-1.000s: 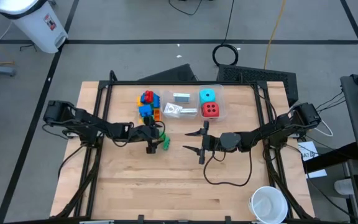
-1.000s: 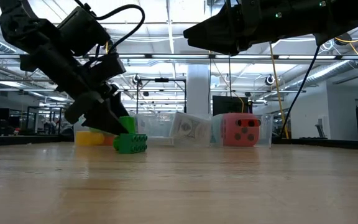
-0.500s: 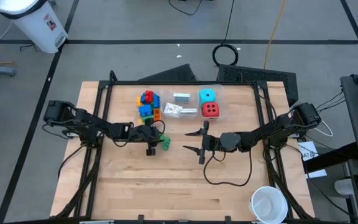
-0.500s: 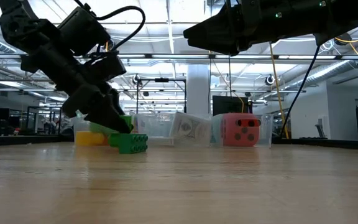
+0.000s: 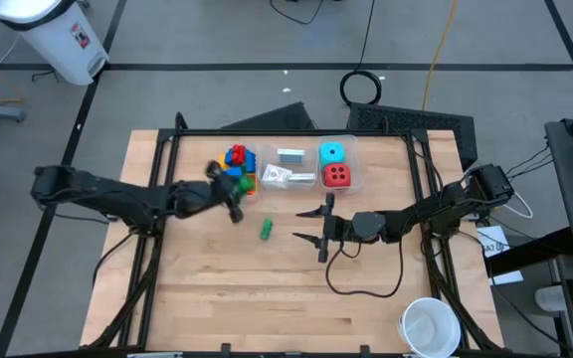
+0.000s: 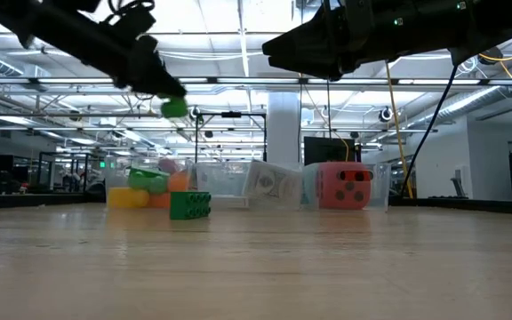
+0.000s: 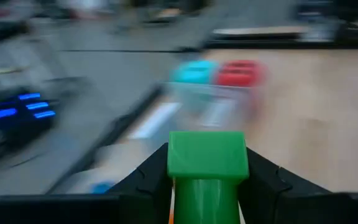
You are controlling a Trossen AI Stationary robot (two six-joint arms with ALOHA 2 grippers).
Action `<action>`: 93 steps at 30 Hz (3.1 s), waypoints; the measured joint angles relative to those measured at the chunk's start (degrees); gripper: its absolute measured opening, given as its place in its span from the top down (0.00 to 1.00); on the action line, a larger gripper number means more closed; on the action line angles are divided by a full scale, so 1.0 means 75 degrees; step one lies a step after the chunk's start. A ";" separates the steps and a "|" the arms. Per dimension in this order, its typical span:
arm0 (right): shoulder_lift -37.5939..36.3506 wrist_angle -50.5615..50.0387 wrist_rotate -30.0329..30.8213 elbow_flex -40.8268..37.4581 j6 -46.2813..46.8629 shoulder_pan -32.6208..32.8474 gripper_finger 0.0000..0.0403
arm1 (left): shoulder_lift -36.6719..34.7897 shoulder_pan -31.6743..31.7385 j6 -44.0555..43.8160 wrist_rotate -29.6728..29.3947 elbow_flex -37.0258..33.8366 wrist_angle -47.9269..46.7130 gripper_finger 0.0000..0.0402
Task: Pick & Place Toys
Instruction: Put the green game piece into the left transparent bin
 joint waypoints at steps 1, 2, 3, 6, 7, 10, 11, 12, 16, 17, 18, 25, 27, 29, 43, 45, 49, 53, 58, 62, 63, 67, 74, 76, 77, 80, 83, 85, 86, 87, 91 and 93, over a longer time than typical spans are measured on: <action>0.0000 -0.0011 -0.0005 0.0000 0.0062 0.0000 0.48 | -0.0267 0.0098 -0.0005 -0.0415 0.0000 -0.0280 0.66; 0.0000 -0.0017 -0.0003 0.0000 0.0116 0.0000 0.48 | -0.0502 0.0215 -0.0067 -0.0796 0.0000 -0.0562 0.66; 0.0000 -0.0020 -0.0003 0.0000 0.0120 0.0000 0.48 | -0.0708 0.0351 -0.0235 -0.1119 0.0000 -0.0901 0.66; 0.0000 -0.0020 -0.0003 0.0000 0.0114 0.0000 0.48 | -0.1011 0.0910 -0.0960 -0.1697 0.0000 -0.1809 0.66; 0.0000 -0.0020 -0.0003 0.0000 0.0114 0.0000 0.48 | -0.1019 0.1122 -0.1202 -0.1734 0.0000 -0.2041 0.66; 0.0000 -0.0011 -0.0003 0.0000 0.0114 0.0000 0.48 | -0.0938 0.1787 -0.1949 -0.1691 -0.0071 -0.2536 0.66; 0.0000 -0.0006 -0.0003 0.0000 0.0111 0.0000 0.48 | -0.0835 0.1987 -0.2133 -0.1639 -0.0109 -0.2489 0.66; 0.0000 -0.0003 -0.0005 0.0000 0.0111 0.0000 0.48 | -0.0672 0.2199 -0.2327 -0.1533 -0.0151 -0.2418 0.66; 0.0000 0.0003 -0.0003 0.0000 0.0098 0.0000 0.48 | -0.0026 0.2791 -0.2793 -0.1131 -0.0204 -0.2319 0.66; 0.0000 0.0003 -0.0003 0.0000 0.0093 0.0000 0.48 | 0.0120 0.2889 -0.2848 -0.1095 -0.0201 -0.2230 0.66; 0.0000 0.0003 -0.0003 0.0000 0.0087 0.0000 0.48 | 0.0276 0.2968 -0.2865 -0.1066 -0.0201 -0.2144 0.66; 0.0000 0.0004 -0.0003 0.0000 0.0038 0.0000 0.48 | 0.0923 0.3155 -0.2985 -0.1036 -0.0201 -0.1416 0.46; 0.0000 0.0004 -0.0003 0.0000 0.0038 0.0000 0.48 | 0.0967 0.3155 -0.2961 -0.1026 -0.0200 -0.1278 0.38; 0.0000 0.0006 -0.0003 0.0000 0.0038 0.0000 0.48 | 0.0927 0.3132 -0.2717 -0.0790 -0.0187 -0.1296 0.32; 0.0000 0.0003 -0.0002 0.0000 0.0091 0.0000 0.48 | -0.0341 0.2649 -0.2662 -0.0369 -0.0160 -0.2369 0.19; 0.0000 0.0003 -0.0003 0.0000 0.0107 0.0000 0.48 | -0.0540 0.2791 -0.3348 -0.0419 -0.0160 -0.3170 0.20; 0.0000 -0.0041 -0.0010 0.0000 0.0126 0.0000 0.48 | -0.0918 0.3025 -0.4120 -0.0441 -0.0160 -0.4780 0.24; 0.0000 -0.0061 -0.0012 0.0000 0.0126 0.0000 0.48 | -0.1186 0.3102 -0.5004 -0.0376 -0.0160 -0.6181 0.27; 0.0000 -0.0058 -0.0015 0.0000 0.0128 0.0000 0.48 | -0.1250 0.3102 -0.5394 0.0308 -0.0160 -0.7539 0.29; 0.0000 -0.0058 -0.0015 0.0000 0.0126 0.0000 0.48 | -0.1224 0.3096 -0.5410 0.1266 -0.0194 -0.7431 0.28; 0.0000 -0.0058 -0.0015 0.0000 0.0126 0.0000 0.48 | -0.1211 0.3096 -0.5456 0.1297 -0.0203 -0.7433 0.26; 0.0000 -0.0055 -0.0017 0.0000 0.0126 0.0000 0.48 | -0.0968 0.3134 -0.5686 0.0819 -0.0204 -0.7510 0.20; 0.0000 -0.0047 -0.0017 0.0000 0.0126 0.0000 0.48 | -0.0085 0.3565 -0.5763 0.0561 -0.0207 -0.7527 0.16; 0.0000 -0.0047 -0.0017 0.0000 0.0126 0.0000 0.48 | 0.0246 0.3697 -0.5630 0.0566 -0.0207 -0.7452 0.17; 0.0000 -0.0047 -0.0018 0.0000 0.0126 0.0000 0.48 | 0.0402 0.3765 -0.5560 0.0570 -0.0207 -0.7406 0.18; 0.0000 -0.0047 -0.0020 0.0000 0.0125 0.0000 0.48 | 0.0798 0.3920 -0.5228 0.0738 -0.0216 -0.7151 0.22; 0.0000 -0.0047 -0.0020 0.0000 0.0123 0.0000 0.48 | 0.1088 0.4020 -0.4830 0.1176 -0.0216 -0.6840 0.28; 0.0000 -0.0047 -0.0020 0.0000 0.0123 0.0000 0.48 | 0.1255 0.4060 -0.4778 0.1373 -0.0201 -0.6697 0.34; 0.0000 -0.0047 -0.0020 0.0000 0.0123 0.0000 0.48 | 0.1319 0.4077 -0.4804 0.1436 -0.0189 -0.6672 0.37; 0.0000 -0.0047 -0.0020 0.0000 0.0123 0.0000 0.48 | 0.1355 0.4085 -0.4826 0.1489 -0.0187 -0.6670 0.40; 0.0000 -0.0047 -0.0020 0.0000 0.0123 0.0000 0.48 | 0.1393 0.4082 -0.4801 0.1482 -0.0189 -0.6686 0.57; 0.0000 -0.0047 -0.0020 0.0000 0.0123 0.0000 0.48 | 0.1353 0.4081 -0.4788 0.1327 -0.0189 -0.6709 0.59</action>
